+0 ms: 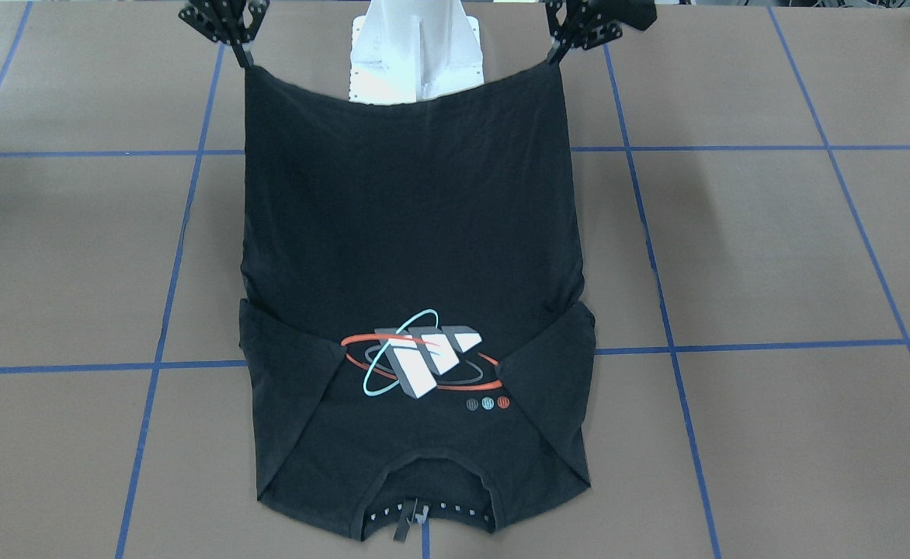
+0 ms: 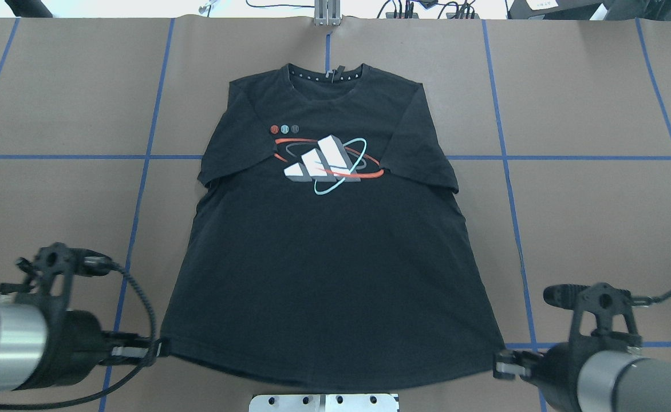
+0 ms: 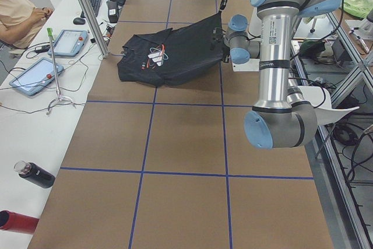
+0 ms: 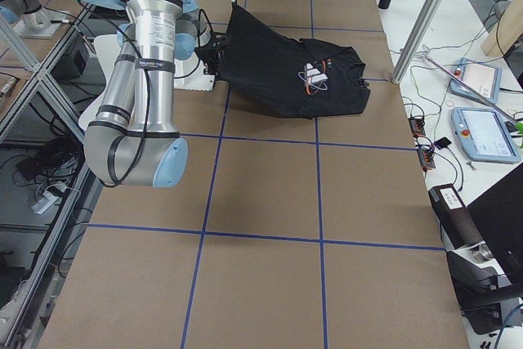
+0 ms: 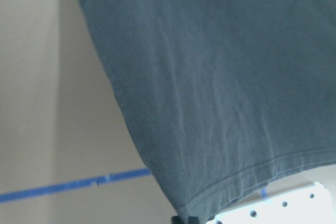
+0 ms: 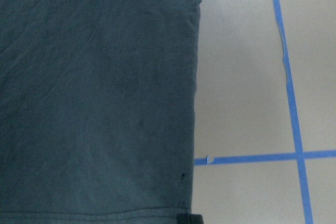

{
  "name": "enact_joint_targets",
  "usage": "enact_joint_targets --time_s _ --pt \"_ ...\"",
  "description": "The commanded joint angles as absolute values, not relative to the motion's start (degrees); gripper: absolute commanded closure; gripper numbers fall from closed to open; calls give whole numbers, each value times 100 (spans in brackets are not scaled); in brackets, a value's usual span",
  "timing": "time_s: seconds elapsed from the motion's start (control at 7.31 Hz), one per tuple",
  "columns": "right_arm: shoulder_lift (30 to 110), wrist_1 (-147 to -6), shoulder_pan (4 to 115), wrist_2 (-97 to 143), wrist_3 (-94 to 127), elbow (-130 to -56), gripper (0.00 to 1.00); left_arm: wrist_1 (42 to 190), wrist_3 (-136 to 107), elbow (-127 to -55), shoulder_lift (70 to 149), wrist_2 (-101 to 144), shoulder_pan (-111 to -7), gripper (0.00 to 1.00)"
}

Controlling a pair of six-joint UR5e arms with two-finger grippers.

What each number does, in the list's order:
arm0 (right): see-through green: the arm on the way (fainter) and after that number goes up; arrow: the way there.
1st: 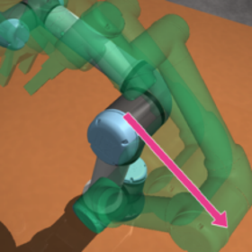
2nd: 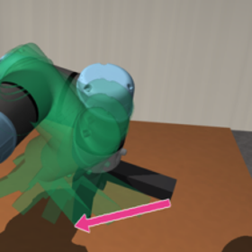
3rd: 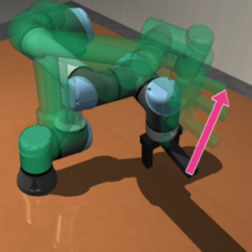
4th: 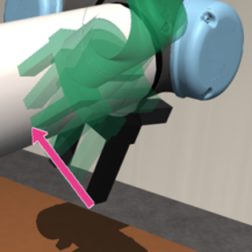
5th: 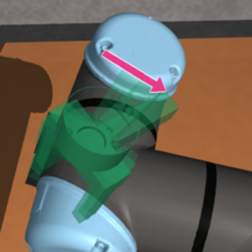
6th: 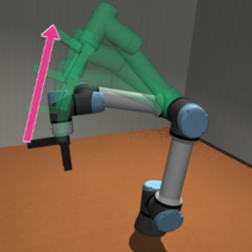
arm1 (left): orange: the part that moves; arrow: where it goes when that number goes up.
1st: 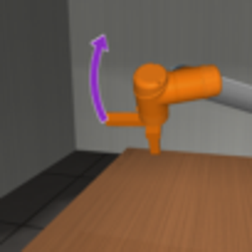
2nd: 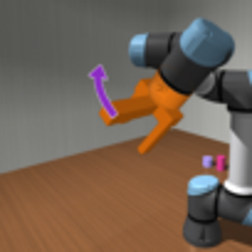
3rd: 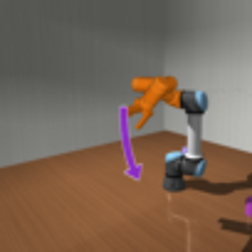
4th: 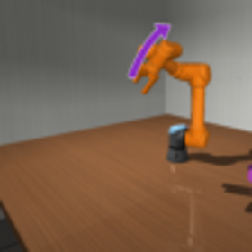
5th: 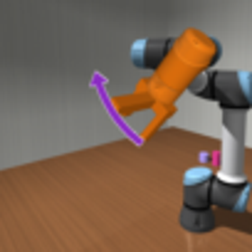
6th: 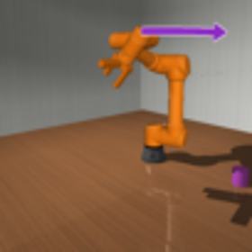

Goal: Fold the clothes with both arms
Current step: 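Lift the hem with both grippers and fold it toward the collar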

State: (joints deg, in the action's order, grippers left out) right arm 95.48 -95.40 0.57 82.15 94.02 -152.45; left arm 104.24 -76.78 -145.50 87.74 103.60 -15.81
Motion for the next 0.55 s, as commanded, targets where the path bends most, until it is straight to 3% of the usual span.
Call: enact_joint_targets --time_s 0.0,0.27,0.41 --pt "9510 -10028 -316 8499 9404 -15847 100 9774 -7664 -15398 8736 10696 -1425 100" --pt "9223 -10046 548 8499 9343 -15524 100 9773 -7638 -14726 9024 10260 -1729 100" --pt "8419 -10055 1154 8534 9238 -14799 100 9773 -7620 -13973 9618 9796 -1949 100"
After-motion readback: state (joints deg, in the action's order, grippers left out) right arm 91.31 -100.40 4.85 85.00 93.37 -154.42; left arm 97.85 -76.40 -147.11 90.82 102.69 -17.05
